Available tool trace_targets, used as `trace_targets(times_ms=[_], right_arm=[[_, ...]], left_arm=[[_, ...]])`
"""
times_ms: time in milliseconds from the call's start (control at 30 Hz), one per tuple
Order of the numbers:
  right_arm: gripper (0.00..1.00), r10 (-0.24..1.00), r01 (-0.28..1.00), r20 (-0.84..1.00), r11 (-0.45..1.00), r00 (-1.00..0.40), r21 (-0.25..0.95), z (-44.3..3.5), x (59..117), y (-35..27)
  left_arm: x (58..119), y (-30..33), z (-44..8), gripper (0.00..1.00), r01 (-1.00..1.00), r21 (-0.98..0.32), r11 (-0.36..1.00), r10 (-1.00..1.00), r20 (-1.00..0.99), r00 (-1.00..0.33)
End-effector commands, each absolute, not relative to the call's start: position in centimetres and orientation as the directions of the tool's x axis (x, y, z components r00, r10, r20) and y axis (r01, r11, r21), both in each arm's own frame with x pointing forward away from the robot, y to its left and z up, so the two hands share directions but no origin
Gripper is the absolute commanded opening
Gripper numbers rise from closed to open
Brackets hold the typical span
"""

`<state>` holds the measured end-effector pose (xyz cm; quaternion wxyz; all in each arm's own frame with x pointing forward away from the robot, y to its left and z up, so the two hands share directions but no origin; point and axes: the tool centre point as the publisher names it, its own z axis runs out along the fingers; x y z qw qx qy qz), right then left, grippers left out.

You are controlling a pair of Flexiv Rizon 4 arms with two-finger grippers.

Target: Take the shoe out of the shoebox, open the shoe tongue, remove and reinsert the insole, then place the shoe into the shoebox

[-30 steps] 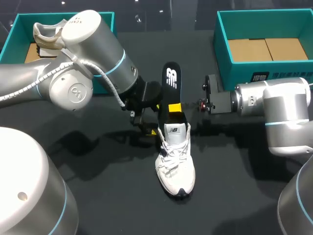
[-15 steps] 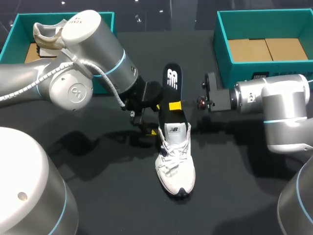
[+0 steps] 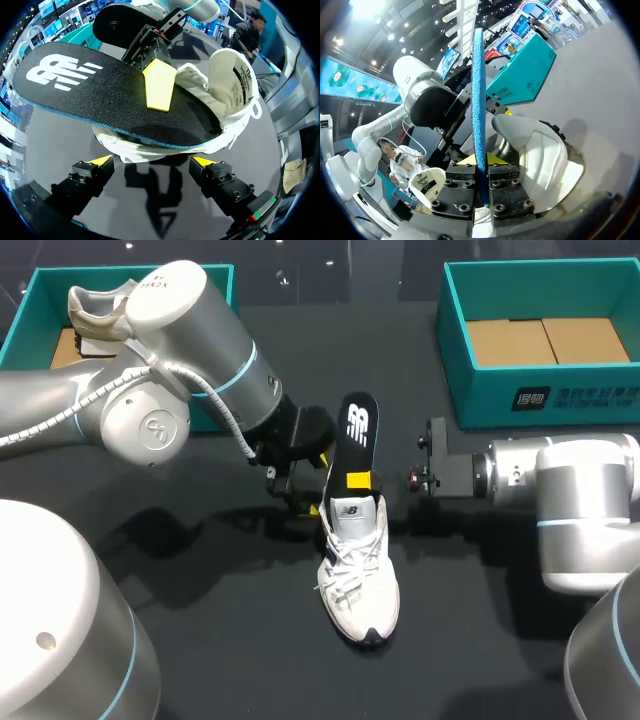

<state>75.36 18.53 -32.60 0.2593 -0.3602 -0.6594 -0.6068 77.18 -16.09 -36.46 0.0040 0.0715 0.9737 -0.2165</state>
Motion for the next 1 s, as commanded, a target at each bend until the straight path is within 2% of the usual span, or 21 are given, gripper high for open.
trace_targets(times_ms=[33,333,567,600,700,1000], right_arm=[[0.00,0.188,0.792,0.779,-0.011,-0.598,0.610,-32.8,74.2,18.6],[0.00,0.235,0.845,0.822,0.003,-0.520,0.534,-33.6,73.9,18.6],[0.00,0.204,0.822,0.805,-0.008,-0.557,0.570,-33.2,74.5,18.5],[0.14,0.198,0.817,0.801,-0.005,-0.564,0.577,-33.1,74.6,18.5],[0.21,0.175,0.798,0.785,0.007,-0.594,0.603,-32.5,75.1,18.5],[0.22,0.133,0.762,0.752,0.052,-0.645,0.645,-31.2,76.7,18.7]], left_arm=[[77.1,-16.0,-36.5,1.00,0.141,-0.421,0.896,0.138,-0.040,-0.990],[77.1,-16.0,-36.5,1.00,0.141,-0.421,0.896,0.138,-0.040,-0.990],[77.1,-16.0,-36.5,1.00,0.141,-0.421,0.896,0.138,-0.040,-0.990],[77.1,-16.0,-36.5,1.00,0.141,-0.421,0.896,0.138,-0.040,-0.990],[77.1,-16.0,-36.5,1.00,0.141,-0.421,0.896,0.138,-0.040,-0.990],[77.1,-16.0,-36.5,1.00,0.141,-0.421,0.896,0.138,-0.040,-0.990]])
